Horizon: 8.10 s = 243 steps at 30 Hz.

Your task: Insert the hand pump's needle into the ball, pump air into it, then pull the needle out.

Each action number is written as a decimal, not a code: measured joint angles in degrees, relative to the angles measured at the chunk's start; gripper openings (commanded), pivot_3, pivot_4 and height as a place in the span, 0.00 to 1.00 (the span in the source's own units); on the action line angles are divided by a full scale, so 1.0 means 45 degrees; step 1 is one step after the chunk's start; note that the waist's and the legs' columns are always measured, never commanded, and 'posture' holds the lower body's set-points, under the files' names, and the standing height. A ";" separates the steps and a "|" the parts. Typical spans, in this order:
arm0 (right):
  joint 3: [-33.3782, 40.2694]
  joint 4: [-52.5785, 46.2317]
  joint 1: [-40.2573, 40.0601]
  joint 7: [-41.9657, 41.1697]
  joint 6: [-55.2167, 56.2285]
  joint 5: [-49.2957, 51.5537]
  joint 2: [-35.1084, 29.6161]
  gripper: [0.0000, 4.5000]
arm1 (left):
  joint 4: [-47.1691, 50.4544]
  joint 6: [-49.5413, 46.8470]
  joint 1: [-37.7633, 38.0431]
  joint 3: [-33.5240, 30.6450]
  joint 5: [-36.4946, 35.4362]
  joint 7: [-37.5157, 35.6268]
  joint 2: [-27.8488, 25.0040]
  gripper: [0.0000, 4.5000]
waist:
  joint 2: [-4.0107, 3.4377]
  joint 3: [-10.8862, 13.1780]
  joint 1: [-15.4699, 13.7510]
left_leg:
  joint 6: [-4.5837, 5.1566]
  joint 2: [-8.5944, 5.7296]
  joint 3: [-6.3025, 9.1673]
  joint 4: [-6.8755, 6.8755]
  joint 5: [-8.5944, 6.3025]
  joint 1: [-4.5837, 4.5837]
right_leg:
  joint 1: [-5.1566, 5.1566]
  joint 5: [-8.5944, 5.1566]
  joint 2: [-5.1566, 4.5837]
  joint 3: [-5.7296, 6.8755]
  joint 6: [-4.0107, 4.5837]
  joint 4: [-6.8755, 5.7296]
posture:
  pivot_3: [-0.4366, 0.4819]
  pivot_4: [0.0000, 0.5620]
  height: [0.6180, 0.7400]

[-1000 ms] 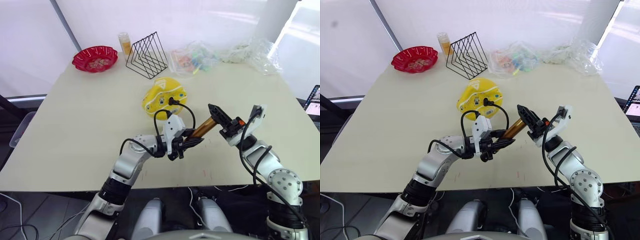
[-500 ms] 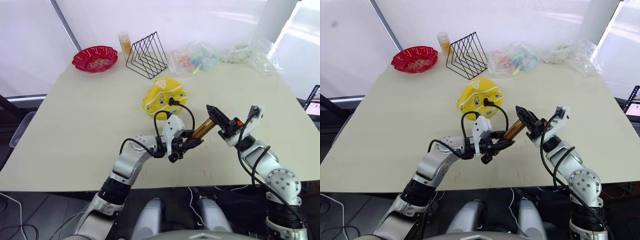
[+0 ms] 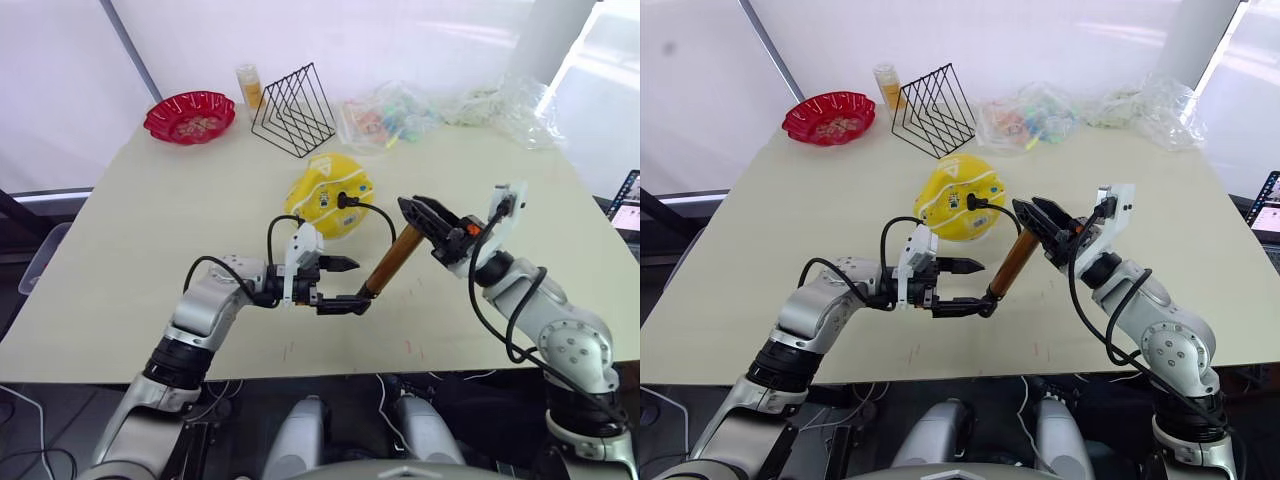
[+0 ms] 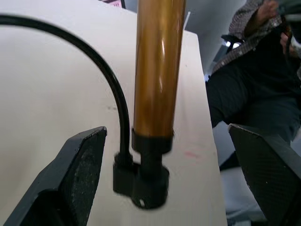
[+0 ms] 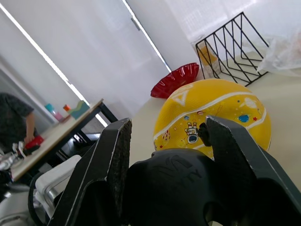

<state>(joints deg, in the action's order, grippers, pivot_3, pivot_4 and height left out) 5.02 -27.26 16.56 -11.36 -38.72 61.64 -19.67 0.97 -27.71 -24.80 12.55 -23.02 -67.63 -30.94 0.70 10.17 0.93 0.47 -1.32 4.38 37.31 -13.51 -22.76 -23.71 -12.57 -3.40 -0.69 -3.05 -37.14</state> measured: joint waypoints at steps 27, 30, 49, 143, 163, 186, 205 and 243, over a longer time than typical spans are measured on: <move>-0.1555 -0.0715 0.0972 -0.2097 0.0308 -0.4272 -0.0508 0.45 | -0.3865 0.3408 0.0159 0.0859 0.3075 0.2578 0.3422 0.97 | 0.0009 0.0006 -0.0027 | 0.0000 0.0001 0.0008 0.0002 0.0000 -0.0006 | -0.0004 0.0004 -0.0002 0.0001 -0.0002 0.0000 | 0.48 0.27 0.97; -0.1555 -0.0715 0.1106 -0.1931 0.0143 -0.4323 -0.0404 0.45 | -0.3873 0.3532 0.0196 0.0853 0.3103 0.2704 0.3586 0.97 | 0.0010 0.0006 -0.0023 | 0.0000 0.0001 0.0008 0.0002 0.0000 -0.0006 | -0.0003 0.0004 -0.0003 0.0004 -0.0001 0.0000 | 0.48 0.27 0.97; -0.1401 -0.0765 0.1394 -0.0896 -0.0897 -0.4192 0.0127 0.45 | -0.3880 0.4252 0.0721 0.0737 0.3236 0.3762 0.4097 0.25 | 0.0009 0.0006 -0.0019 | 0.0000 -0.0001 0.0012 0.0002 0.0000 -0.0004 | -0.0004 0.0004 -0.0004 0.0001 0.0000 -0.0002 | 0.48 0.27 0.97; -0.1618 -0.0702 -0.2397 -0.3742 0.1195 -0.4160 -0.2852 0.45 | -1.2631 1.2376 -0.1471 0.1377 0.5298 0.1454 0.5575 0.25 | 0.0177 -0.0479 -0.0154 | 0.0065 0.0006 0.0121 -0.0033 -0.0047 0.0198 | 0.0262 -0.0045 -0.0056 0.0081 -0.0064 0.0113 | 0.48 0.27 0.97; 0.1891 -0.0796 0.2578 -0.2623 -0.2776 0.2752 -0.6017 0.45 | -1.3035 1.2373 -0.1859 0.1345 0.5317 0.1125 0.5752 0.25 | 0.0079 -0.0380 -0.0372 | 0.0067 0.0003 0.0164 -0.0021 -0.0047 0.0116 | 0.0228 -0.0065 -0.0091 0.0157 -0.0030 0.0150 | 0.48 0.27 0.97; -0.1479 -0.0891 -0.2236 -0.2711 0.0562 -0.3239 -0.3157 0.45 | -1.3210 1.2632 -0.1747 0.1368 0.5471 0.1200 0.5714 0.25 | 0.0200 -0.0497 -0.0356 | 0.0067 0.0016 0.0187 -0.0050 -0.0049 0.0156 | 0.0274 -0.0075 -0.0082 0.0183 -0.0022 0.0194 | 0.48 0.27 0.97; 0.2020 -0.0717 0.1203 -0.3472 -0.1683 0.1423 -0.5273 0.45 | -1.3170 1.2626 -0.1951 0.1336 0.5520 0.0871 0.5723 0.25 | 0.0110 -0.0404 -0.0360 | 0.0067 0.0014 0.0211 -0.0061 -0.0049 0.0083 | 0.0241 -0.0070 -0.0089 0.0216 -0.0024 0.0255 | 0.48 0.27 0.97; -0.0217 -0.0324 -0.0847 -0.3815 0.0130 -0.2173 -0.3271 0.45 | -1.2929 1.2611 -0.1770 0.1323 0.5490 0.0787 0.5611 0.25 | 0.0093 -0.0449 -0.0315 | 0.0068 0.0010 0.0267 -0.0104 -0.0048 0.0076 | 0.0235 -0.0048 -0.0076 0.0255 -0.0059 0.0276 | 0.48 0.27 0.97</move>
<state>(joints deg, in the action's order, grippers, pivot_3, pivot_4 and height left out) 4.04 -28.72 12.74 -28.53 -38.13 51.87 -34.39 -57.21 29.04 -32.76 18.51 1.69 -64.09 -5.69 1.12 8.15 -0.49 0.78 -1.28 5.58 36.84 -13.73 -22.41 -22.65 -12.78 -3.74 0.46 -3.31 -35.90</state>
